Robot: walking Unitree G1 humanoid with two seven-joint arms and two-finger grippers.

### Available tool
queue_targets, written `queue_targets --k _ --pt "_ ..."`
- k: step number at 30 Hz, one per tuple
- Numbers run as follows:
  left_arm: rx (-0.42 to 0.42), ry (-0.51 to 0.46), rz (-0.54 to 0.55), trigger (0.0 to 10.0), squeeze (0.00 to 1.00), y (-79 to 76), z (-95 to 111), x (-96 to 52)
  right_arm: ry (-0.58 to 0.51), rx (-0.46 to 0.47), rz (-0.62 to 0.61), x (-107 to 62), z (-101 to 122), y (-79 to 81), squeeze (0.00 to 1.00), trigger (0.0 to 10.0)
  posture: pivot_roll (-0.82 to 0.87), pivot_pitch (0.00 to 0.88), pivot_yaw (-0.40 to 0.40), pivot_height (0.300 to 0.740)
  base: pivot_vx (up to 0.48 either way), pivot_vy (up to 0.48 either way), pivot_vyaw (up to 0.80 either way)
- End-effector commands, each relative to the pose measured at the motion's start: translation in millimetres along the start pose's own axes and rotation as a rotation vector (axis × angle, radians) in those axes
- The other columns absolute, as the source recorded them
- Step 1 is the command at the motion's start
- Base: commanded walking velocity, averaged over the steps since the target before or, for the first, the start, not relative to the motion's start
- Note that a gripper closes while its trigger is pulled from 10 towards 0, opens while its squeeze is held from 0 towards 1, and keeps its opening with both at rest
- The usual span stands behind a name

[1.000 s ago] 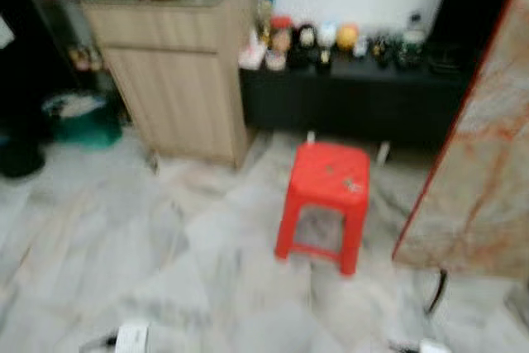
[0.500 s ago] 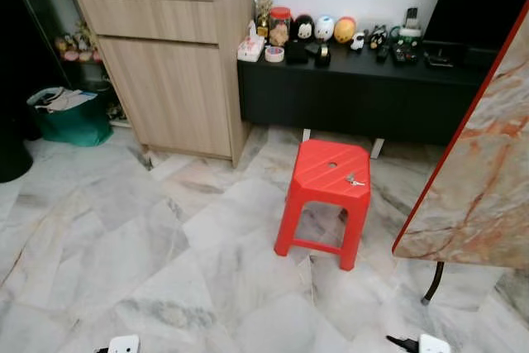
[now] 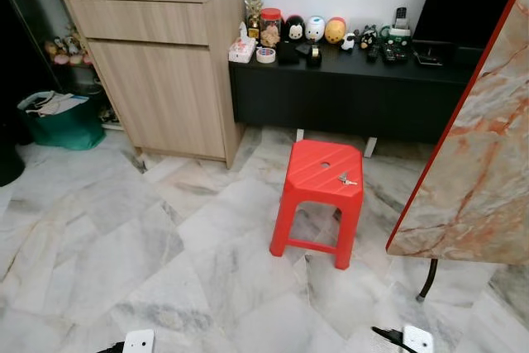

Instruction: Hang keys on a hook

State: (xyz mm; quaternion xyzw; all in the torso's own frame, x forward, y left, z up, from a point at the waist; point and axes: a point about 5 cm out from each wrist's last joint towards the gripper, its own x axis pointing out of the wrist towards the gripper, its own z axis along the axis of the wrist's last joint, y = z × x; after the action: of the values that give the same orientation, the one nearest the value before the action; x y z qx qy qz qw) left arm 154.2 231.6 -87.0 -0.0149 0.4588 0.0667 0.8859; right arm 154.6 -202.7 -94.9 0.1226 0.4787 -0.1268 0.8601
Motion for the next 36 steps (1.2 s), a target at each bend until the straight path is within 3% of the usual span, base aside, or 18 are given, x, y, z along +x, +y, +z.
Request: queue_targets --k 1,10,15,20,27,36 --pt "0.025 0.019 0.002 10.0 0.0 3.3 -2.0 -0.6 -0.024 -0.012 0.004 2.2 11.7 6.8 0.0 10.0 0.0 0.0 0.015 0.709 0.0 0.0 0.0" --pt "0.039 0.0 0.001 10.0 0.0 5.3 8.0 1.2 -0.06 0.009 0.015 5.7 35.2 22.7 0.0 10.0 -0.01 0.0 0.038 0.709 0.219 0.0 0.0" --pt "0.069 -0.031 0.002 10.0 0.0 6.7 23.5 3.9 -0.051 0.006 0.031 4.9 23.8 29.1 0.0 10.0 -0.01 0.0 0.058 0.709 0.305 0.0 0.0" --pt "0.081 -0.045 -0.002 10.0 0.0 5.9 31.0 5.2 -0.066 -0.026 0.058 5.2 27.5 37.0 0.0 10.0 -0.01 0.0 0.063 0.709 0.313 0.0 0.0" --pt "0.07 -0.014 -0.003 10.0 0.0 3.2 22.9 4.7 -0.067 -0.05 0.049 5.0 28.0 29.3 0.0 10.0 -0.03 0.0 0.057 0.709 0.317 0.0 0.0" --pt "0.078 -0.054 -0.038 10.0 0.0 -8.6 46.2 9.8 -0.144 -0.045 0.043 5.5 55.2 21.2 0.0 10.0 -0.06 0.0 0.062 0.709 0.317 0.0 0.0"
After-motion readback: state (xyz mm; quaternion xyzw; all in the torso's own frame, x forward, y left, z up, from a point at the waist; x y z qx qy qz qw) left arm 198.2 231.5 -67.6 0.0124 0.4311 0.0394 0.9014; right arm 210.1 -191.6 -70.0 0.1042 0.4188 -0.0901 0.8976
